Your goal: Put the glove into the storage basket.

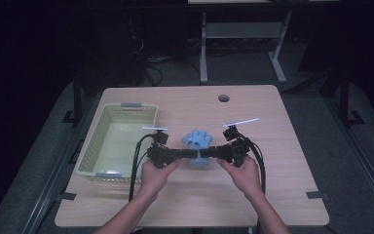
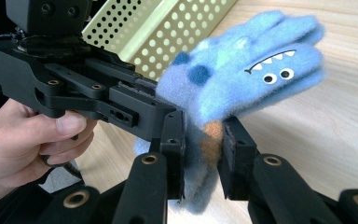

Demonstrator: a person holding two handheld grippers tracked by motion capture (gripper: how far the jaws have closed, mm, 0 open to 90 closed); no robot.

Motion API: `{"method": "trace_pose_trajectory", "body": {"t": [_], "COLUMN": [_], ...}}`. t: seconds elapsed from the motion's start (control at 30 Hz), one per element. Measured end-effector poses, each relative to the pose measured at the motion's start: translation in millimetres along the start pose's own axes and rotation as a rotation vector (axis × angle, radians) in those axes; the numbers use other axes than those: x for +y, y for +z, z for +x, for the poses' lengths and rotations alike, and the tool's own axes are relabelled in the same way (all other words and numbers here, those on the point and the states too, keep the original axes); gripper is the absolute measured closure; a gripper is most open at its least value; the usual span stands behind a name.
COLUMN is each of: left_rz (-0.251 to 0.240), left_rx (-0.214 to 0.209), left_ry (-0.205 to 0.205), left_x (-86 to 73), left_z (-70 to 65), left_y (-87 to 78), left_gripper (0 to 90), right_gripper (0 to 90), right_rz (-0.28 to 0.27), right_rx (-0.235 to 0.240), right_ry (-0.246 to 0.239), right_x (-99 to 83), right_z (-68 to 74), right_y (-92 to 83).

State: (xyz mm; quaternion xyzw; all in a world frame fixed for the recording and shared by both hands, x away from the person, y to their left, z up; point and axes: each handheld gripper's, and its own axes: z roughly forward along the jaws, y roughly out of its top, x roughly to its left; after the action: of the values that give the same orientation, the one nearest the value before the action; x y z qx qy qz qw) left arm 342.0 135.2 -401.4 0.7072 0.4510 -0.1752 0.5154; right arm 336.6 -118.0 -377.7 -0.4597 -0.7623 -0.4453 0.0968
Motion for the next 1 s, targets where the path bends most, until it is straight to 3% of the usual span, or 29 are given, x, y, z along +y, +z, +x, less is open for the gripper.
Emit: {"method": "trace_pose_trajectory", "body": {"t": [0.5, 1.0], "left_rz": [-0.023, -0.052], "left_rx": [0.012, 0.022], "left_ry": [0.018, 0.009], "left_x": [9.7, 17.1], "left_z": [0.2, 5.7], "left_y": [-24.9, -48.7], "left_gripper": [72.5, 72.8], "right_gripper": [73.6, 73.6], "right_rz": [-0.005, 0.002], "right_rx": [0.037, 0.058], "right_ry": [-0.027, -0.047], "right_x": [18.8, 38.3], "right_z": [13.3, 27.3], "right_y": [9.4, 23.7]}}
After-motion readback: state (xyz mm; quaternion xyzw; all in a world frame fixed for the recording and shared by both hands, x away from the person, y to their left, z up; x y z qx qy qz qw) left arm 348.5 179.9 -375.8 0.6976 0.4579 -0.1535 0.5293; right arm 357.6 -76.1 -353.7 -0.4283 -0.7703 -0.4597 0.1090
